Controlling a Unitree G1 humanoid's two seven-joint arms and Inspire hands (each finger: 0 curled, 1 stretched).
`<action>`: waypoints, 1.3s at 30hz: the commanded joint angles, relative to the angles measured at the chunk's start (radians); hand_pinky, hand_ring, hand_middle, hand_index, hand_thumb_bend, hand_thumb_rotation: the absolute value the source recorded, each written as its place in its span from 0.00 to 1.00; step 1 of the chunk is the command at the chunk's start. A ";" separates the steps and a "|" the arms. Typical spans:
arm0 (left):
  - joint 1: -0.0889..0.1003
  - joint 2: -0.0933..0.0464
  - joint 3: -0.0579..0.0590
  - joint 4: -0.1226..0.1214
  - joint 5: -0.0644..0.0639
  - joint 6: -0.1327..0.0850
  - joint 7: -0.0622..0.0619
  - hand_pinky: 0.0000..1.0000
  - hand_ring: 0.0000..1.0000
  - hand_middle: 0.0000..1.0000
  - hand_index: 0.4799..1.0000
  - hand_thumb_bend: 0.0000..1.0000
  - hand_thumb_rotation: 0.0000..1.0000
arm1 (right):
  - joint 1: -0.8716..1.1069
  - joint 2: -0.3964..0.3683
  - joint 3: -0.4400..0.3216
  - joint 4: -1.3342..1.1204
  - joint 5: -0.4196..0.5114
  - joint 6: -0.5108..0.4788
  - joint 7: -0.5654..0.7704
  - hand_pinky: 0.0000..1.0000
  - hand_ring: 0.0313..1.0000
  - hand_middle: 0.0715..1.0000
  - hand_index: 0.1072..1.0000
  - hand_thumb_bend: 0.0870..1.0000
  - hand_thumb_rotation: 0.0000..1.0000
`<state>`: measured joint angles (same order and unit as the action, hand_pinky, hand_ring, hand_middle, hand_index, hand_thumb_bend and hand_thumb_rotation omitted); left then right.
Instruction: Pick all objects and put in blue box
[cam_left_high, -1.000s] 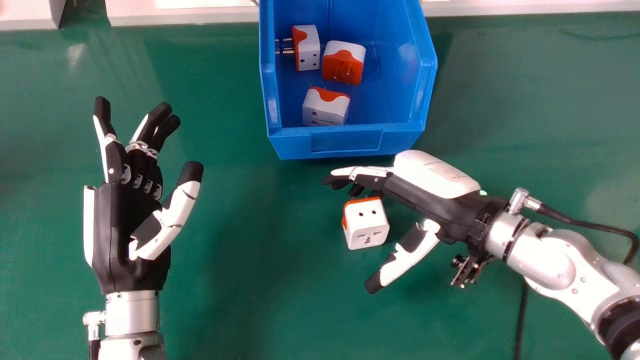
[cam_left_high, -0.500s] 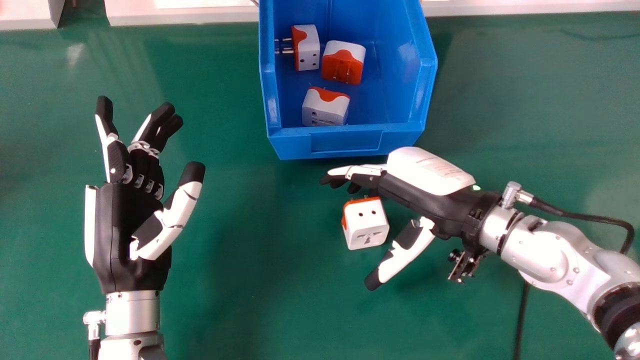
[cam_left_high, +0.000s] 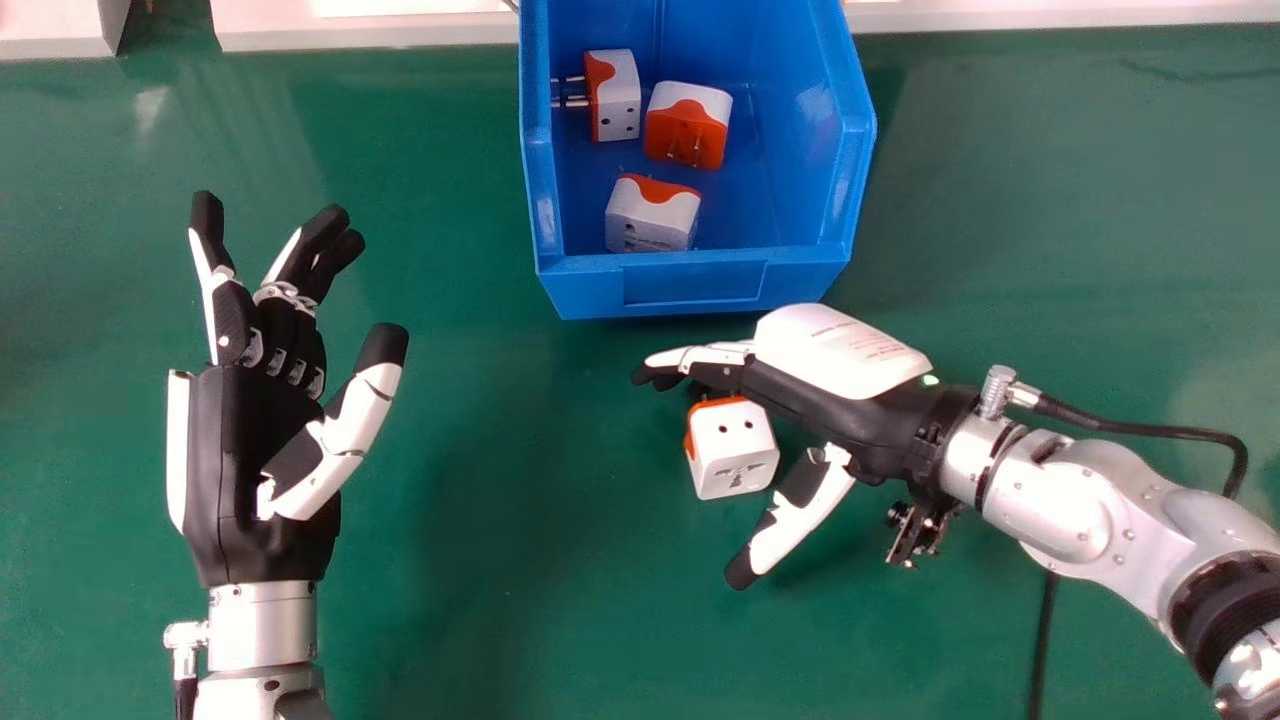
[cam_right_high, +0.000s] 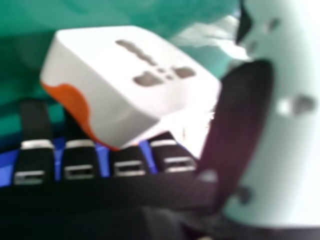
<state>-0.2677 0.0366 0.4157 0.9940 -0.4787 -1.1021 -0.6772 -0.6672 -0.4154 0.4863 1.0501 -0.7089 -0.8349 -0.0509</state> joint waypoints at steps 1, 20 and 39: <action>-0.005 0.009 -0.003 -0.017 -0.002 -0.012 -0.009 1.00 0.86 0.86 0.02 0.49 0.10 | -0.026 0.005 0.010 0.000 -0.007 0.014 -0.014 0.70 0.77 0.81 0.84 1.00 0.30; -0.003 0.007 -0.003 -0.014 -0.002 -0.012 -0.007 1.00 0.87 0.87 0.02 0.49 0.10 | -0.022 0.022 0.070 0.022 -0.086 0.021 -0.279 0.58 0.63 0.66 0.69 0.85 0.14; 0.000 0.011 -0.002 -0.017 -0.009 -0.012 -0.017 1.00 0.87 0.87 0.02 0.49 0.10 | -0.042 0.010 0.091 0.027 -0.124 -0.002 -0.353 0.40 0.42 0.44 0.48 0.52 0.01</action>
<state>-0.2674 0.0374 0.4159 0.9915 -0.4885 -1.1022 -0.6854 -0.6831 -0.3934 0.5812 1.0927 -0.8360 -0.8260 -0.3717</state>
